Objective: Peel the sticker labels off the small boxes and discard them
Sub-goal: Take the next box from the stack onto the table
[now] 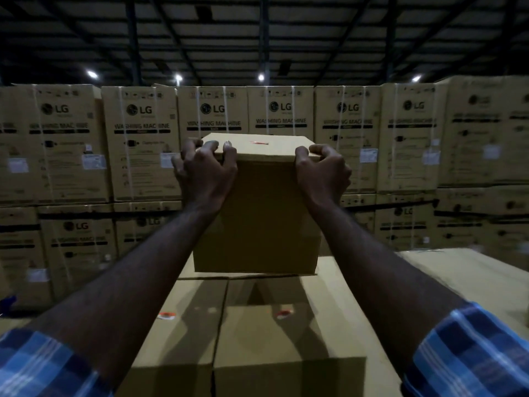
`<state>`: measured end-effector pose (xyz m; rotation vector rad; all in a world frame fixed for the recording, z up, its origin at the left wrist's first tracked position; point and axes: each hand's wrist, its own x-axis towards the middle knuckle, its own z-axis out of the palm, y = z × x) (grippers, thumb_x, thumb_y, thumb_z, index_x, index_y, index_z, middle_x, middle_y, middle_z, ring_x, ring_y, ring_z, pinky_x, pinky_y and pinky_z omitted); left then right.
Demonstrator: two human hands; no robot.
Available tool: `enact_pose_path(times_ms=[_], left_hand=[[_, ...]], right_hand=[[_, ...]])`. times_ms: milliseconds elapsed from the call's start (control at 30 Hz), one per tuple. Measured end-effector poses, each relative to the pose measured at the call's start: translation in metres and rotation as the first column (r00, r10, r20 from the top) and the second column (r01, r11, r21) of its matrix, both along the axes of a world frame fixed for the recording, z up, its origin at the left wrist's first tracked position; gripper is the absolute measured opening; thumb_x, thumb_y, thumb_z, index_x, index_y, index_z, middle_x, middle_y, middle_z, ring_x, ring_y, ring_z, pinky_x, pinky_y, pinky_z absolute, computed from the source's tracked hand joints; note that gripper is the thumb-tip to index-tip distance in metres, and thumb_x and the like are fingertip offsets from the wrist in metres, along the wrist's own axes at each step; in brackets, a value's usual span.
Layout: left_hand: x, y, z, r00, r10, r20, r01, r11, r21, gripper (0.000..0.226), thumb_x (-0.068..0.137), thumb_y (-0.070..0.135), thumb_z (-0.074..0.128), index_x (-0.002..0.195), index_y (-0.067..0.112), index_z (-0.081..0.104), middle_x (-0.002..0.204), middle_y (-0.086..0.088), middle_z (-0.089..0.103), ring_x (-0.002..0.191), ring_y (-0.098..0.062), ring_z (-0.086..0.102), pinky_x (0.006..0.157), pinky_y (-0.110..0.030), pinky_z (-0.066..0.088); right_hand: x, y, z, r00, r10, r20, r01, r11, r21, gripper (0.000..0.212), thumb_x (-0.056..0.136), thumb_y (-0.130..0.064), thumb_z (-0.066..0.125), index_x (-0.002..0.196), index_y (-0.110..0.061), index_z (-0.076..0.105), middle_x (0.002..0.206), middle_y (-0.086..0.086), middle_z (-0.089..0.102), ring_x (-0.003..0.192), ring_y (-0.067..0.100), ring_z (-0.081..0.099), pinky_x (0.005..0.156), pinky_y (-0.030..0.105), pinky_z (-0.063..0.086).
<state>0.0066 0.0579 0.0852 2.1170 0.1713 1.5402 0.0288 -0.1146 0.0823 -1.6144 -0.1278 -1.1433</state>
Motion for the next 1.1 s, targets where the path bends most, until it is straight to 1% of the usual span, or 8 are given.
enact_pose_path(times_ms=[100,200,300,467,567,633,933,1100], left_hand=[[-0.007,-0.056,-0.004,0.998,-0.069,-0.004,0.069,0.998,0.012,0.055,0.092,0.052,0.041,0.127,0.014,0.06,0.134,-0.014,0.046,0.122,-0.037,0.039,0.091,-0.041,0.037],[-0.015,-0.121,-0.008,0.992,-0.129,-0.01,0.13,0.991,0.032,0.052,0.094,0.052,0.041,0.126,0.015,0.061,0.134,-0.013,0.046,0.121,-0.036,0.039,0.092,-0.041,0.035],[-0.027,-0.189,-0.015,0.986,-0.164,-0.019,0.164,0.985,0.045,0.051,0.094,0.052,0.042,0.125,0.016,0.063,0.132,-0.013,0.049,0.119,-0.037,0.041,0.093,-0.041,0.036],[-0.056,-0.304,-0.035,0.972,-0.23,-0.045,0.23,0.973,-0.01,0.05,0.093,0.051,0.044,0.124,0.015,0.063,0.133,-0.012,0.049,0.119,-0.037,0.043,0.094,-0.043,0.037],[-0.075,-0.368,-0.048,0.964,-0.254,-0.077,0.251,0.967,-0.043,0.049,0.094,0.049,0.046,0.125,0.014,0.063,0.132,-0.014,0.05,0.12,-0.038,0.042,0.097,-0.043,0.035],[-0.083,-0.405,-0.057,0.957,-0.269,-0.105,0.264,0.963,-0.064,0.049,0.093,0.049,0.046,0.125,0.015,0.063,0.132,-0.013,0.05,0.121,-0.037,0.041,0.098,-0.043,0.034],[-0.084,-0.509,-0.122,0.919,-0.329,-0.217,0.312,0.944,-0.112,0.049,0.092,0.052,0.049,0.121,0.017,0.066,0.131,-0.01,0.051,0.118,-0.037,0.043,0.092,-0.042,0.038],[-0.075,-0.536,-0.168,0.893,-0.355,-0.277,0.334,0.935,-0.122,0.05,0.092,0.053,0.049,0.121,0.016,0.066,0.132,-0.009,0.051,0.117,-0.037,0.043,0.093,-0.045,0.04]], right_hand=[[-0.013,-0.057,-0.005,0.998,-0.061,0.004,0.061,0.998,0.016,0.037,0.089,-0.04,0.061,0.118,-0.017,0.066,0.111,0.005,0.069,0.091,0.013,0.06,0.072,0.026,0.05],[-0.029,-0.123,-0.012,0.993,-0.114,-0.027,0.115,0.993,0.031,0.036,0.088,-0.041,0.062,0.115,-0.018,0.069,0.109,0.004,0.07,0.092,0.016,0.062,0.073,0.022,0.042],[-0.048,-0.192,-0.019,0.988,-0.146,-0.044,0.148,0.987,0.058,0.036,0.087,-0.042,0.062,0.114,-0.019,0.069,0.108,0.005,0.072,0.095,0.019,0.065,0.076,0.026,0.049],[-0.083,-0.307,-0.034,0.984,-0.168,-0.063,0.17,0.985,0.026,0.037,0.087,-0.04,0.063,0.116,-0.017,0.068,0.109,0.004,0.07,0.094,0.016,0.064,0.068,0.021,0.048],[-0.101,-0.369,-0.046,0.976,-0.198,-0.089,0.201,0.979,0.023,0.036,0.086,-0.041,0.062,0.113,-0.017,0.069,0.106,0.005,0.072,0.093,0.019,0.065,0.078,0.034,0.055],[-0.112,-0.404,-0.056,0.971,-0.209,-0.115,0.212,0.977,0.015,0.036,0.085,-0.041,0.062,0.111,-0.018,0.07,0.105,0.005,0.072,0.093,0.02,0.065,0.081,0.037,0.056],[-0.126,-0.512,-0.117,0.936,-0.245,-0.253,0.248,0.969,-0.018,0.033,0.086,-0.039,0.064,0.111,-0.019,0.072,0.107,0.005,0.072,0.086,0.014,0.058,0.072,0.022,0.037],[-0.113,-0.543,-0.162,0.922,-0.242,-0.302,0.235,0.97,-0.061,0.032,0.088,-0.036,0.065,0.113,-0.017,0.07,0.109,0.006,0.071,0.09,0.015,0.06,0.067,0.021,0.04]])
